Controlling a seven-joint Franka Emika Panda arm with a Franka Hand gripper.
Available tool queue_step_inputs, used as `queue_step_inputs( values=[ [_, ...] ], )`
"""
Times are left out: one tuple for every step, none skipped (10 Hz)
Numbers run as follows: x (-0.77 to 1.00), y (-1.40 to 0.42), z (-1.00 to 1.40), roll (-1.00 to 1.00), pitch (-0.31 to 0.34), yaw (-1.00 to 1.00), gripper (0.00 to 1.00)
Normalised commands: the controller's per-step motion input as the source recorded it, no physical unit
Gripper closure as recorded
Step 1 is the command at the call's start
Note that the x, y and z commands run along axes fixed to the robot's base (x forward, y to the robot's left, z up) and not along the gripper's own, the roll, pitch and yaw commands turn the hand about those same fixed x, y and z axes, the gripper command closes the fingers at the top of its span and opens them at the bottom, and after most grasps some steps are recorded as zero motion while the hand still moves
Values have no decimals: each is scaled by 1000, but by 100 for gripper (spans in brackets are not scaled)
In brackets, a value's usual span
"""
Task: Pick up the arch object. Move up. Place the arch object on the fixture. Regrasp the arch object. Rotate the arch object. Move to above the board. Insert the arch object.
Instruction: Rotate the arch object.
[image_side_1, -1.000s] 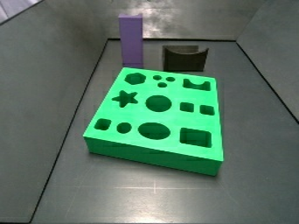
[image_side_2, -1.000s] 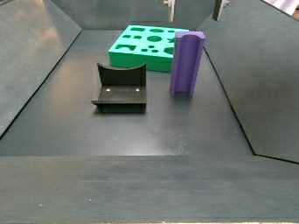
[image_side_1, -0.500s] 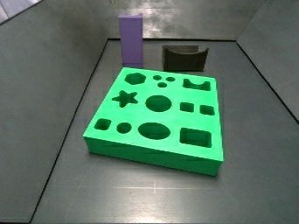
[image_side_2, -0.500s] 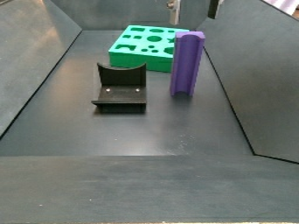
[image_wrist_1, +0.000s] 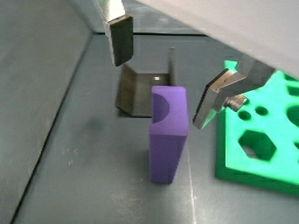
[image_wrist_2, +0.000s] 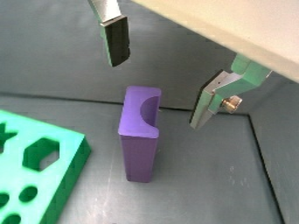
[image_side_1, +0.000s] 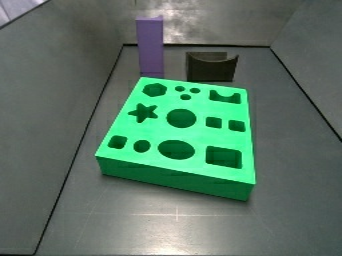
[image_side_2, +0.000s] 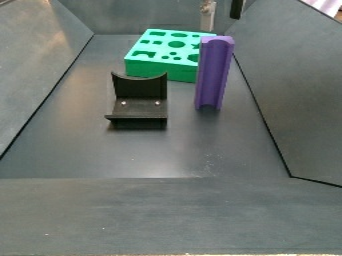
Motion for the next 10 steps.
queue_step_inputs(
  values=[
    [19, 1, -9, -8, 8, 1000, 0],
    [19, 1, -9, -8, 8, 1000, 0],
    [19, 1, -9, -9, 9, 1000, 0],
    [19, 1, -8, -9, 9, 1000, 0],
    [19, 1, -8, -9, 9, 1000, 0],
    [19, 0, -8, -10, 9, 1000, 0],
    [20, 0, -8, -10, 10, 1000, 0],
    [20, 0, -8, -10, 10, 1000, 0],
    [20, 0, -8, -11, 11, 1000, 0],
    [20, 0, -8, -11, 11, 1000, 0]
  ],
)
